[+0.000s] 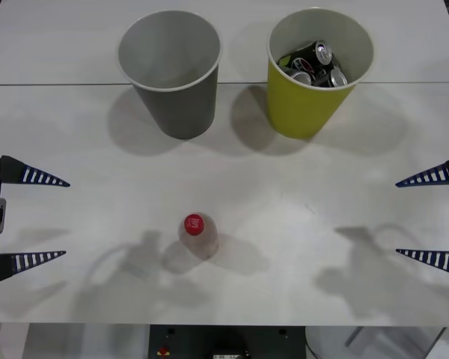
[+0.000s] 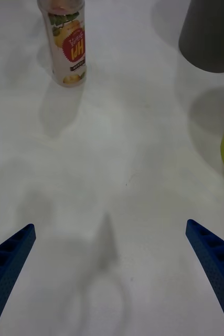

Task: Put the can into the green bin and the plastic bottle into the gray bin

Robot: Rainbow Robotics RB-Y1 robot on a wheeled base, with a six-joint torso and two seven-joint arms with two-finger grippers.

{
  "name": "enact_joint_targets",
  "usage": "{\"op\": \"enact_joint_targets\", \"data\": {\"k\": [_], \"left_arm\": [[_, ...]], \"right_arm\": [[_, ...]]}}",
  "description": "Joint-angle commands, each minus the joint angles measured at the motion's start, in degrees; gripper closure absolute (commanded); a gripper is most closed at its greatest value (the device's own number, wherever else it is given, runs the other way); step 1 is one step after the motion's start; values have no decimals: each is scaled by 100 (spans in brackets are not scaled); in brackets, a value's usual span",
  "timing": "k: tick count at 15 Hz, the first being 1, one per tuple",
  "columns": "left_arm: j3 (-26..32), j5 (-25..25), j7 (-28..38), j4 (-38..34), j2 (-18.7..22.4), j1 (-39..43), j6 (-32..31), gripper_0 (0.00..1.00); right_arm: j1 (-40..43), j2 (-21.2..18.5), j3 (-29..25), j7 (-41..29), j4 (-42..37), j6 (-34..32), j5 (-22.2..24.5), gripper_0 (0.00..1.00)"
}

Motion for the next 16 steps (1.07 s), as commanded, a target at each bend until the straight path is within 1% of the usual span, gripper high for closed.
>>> {"op": "enact_joint_targets", "data": {"k": [1, 2, 3, 7, 11, 13, 16], "left_arm": [[0, 0, 0, 0, 0, 0, 0, 0], [0, 0, 0, 0, 0, 0, 0, 0], [-182, -138, -1, 136, -22, 205, -127, 0], [-164, -155, -1, 127, -5, 258, -145, 0], [-445, 56, 25, 162, -58, 258, -13, 0], [-568, 284, -54, 355, -233, 205, -4, 0], [-850, 416, -168, 619, -427, -24, -4, 0]], "right_arm": [[0, 0, 0, 0, 0, 0, 0, 0], [0, 0, 0, 0, 0, 0, 0, 0], [0, 0, 0, 0, 0, 0, 0, 0], [0, 0, 0, 0, 0, 0, 0, 0], [0, 0, 0, 0, 0, 0, 0, 0], [0, 0, 0, 0, 0, 0, 0, 0], [0, 0, 0, 0, 0, 0, 0, 0]]}}
